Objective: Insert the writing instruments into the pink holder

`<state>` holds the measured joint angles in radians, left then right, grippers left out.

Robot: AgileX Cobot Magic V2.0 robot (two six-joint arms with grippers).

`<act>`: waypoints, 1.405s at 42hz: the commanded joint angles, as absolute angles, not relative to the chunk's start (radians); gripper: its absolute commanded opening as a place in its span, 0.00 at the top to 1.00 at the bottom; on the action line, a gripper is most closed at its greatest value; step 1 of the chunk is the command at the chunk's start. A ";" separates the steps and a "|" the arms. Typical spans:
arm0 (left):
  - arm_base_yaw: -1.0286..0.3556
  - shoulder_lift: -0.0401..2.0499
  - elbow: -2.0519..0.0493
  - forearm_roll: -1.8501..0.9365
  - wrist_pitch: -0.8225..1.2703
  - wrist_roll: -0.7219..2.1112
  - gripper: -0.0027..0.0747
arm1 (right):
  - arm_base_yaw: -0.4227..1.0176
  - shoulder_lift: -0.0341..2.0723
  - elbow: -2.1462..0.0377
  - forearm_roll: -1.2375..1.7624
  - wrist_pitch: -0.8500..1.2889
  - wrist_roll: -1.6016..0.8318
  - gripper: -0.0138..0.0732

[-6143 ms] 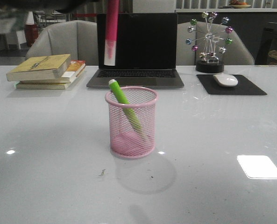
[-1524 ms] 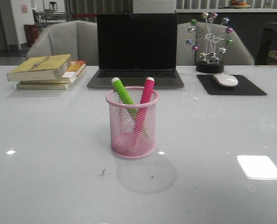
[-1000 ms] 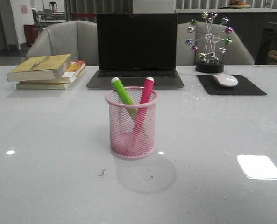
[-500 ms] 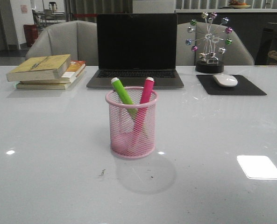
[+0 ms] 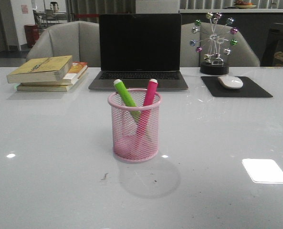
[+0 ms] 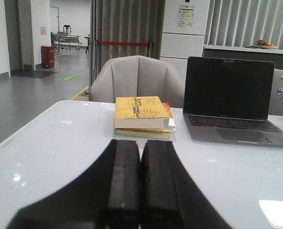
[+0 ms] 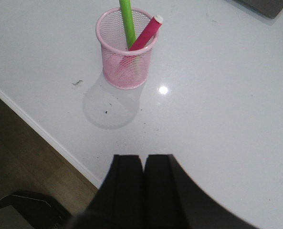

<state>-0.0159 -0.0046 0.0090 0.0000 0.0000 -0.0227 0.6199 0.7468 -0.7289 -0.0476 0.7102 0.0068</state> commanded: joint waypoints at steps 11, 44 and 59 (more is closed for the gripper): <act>-0.030 -0.024 0.007 0.000 -0.085 -0.032 0.84 | 0.620 0.742 -0.755 -0.057 0.643 0.000 0.78; -0.030 -0.024 0.007 0.000 -0.085 -0.032 0.84 | 0.222 0.384 -0.446 -0.051 0.253 0.000 0.78; -0.030 -0.024 0.007 0.000 -0.085 -0.032 0.84 | -0.029 0.041 -0.076 -0.027 0.053 0.000 0.78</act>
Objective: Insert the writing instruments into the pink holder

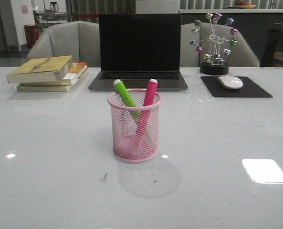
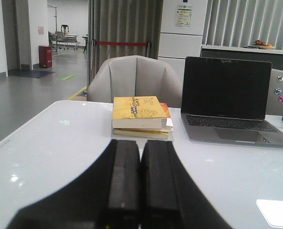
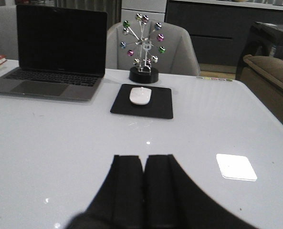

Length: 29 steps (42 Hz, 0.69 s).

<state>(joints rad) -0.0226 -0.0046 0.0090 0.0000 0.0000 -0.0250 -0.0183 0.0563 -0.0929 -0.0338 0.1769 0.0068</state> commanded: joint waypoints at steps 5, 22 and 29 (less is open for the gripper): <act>-0.030 -0.024 0.007 0.000 -0.085 -0.032 0.84 | -0.029 -0.005 0.001 -0.013 -0.020 0.000 0.78; -0.030 -0.022 0.007 0.000 -0.085 -0.032 0.84 | -0.025 -0.032 0.016 0.000 -0.052 0.000 0.78; -0.030 -0.022 0.007 0.000 -0.085 -0.032 0.84 | -0.025 -0.032 0.016 0.000 -0.092 0.000 0.78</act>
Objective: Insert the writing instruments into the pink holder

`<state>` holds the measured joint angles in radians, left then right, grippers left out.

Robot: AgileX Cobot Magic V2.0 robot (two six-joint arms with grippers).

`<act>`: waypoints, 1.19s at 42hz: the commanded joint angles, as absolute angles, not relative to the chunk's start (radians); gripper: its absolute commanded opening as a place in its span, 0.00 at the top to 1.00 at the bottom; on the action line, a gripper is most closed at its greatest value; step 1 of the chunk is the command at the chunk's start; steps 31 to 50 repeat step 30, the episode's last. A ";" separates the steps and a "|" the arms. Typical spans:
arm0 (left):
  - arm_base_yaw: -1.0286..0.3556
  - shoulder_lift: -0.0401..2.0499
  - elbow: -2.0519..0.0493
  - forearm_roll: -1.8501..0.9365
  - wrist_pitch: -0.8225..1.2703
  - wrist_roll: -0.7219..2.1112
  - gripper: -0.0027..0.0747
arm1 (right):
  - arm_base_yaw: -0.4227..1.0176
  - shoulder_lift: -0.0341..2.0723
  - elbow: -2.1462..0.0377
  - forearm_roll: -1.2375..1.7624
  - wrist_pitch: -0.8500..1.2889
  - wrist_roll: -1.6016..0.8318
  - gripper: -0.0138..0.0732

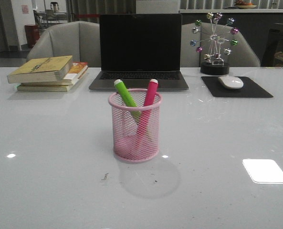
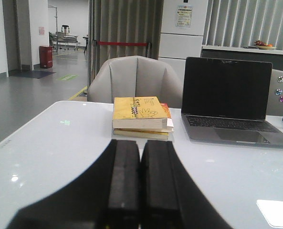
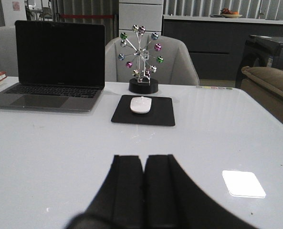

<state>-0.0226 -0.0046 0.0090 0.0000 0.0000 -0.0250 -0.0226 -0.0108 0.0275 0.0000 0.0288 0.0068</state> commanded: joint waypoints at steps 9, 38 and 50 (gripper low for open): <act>-0.030 -0.022 0.007 0.000 -0.085 -0.032 0.84 | -0.025 -0.032 0.016 0.008 -0.109 0.000 0.78; -0.030 -0.022 0.007 0.000 -0.085 -0.032 0.84 | -0.025 -0.032 0.016 0.008 -0.104 0.000 0.78; -0.030 -0.022 0.007 0.000 -0.085 -0.032 0.84 | -0.025 -0.032 0.016 0.008 -0.104 0.000 0.78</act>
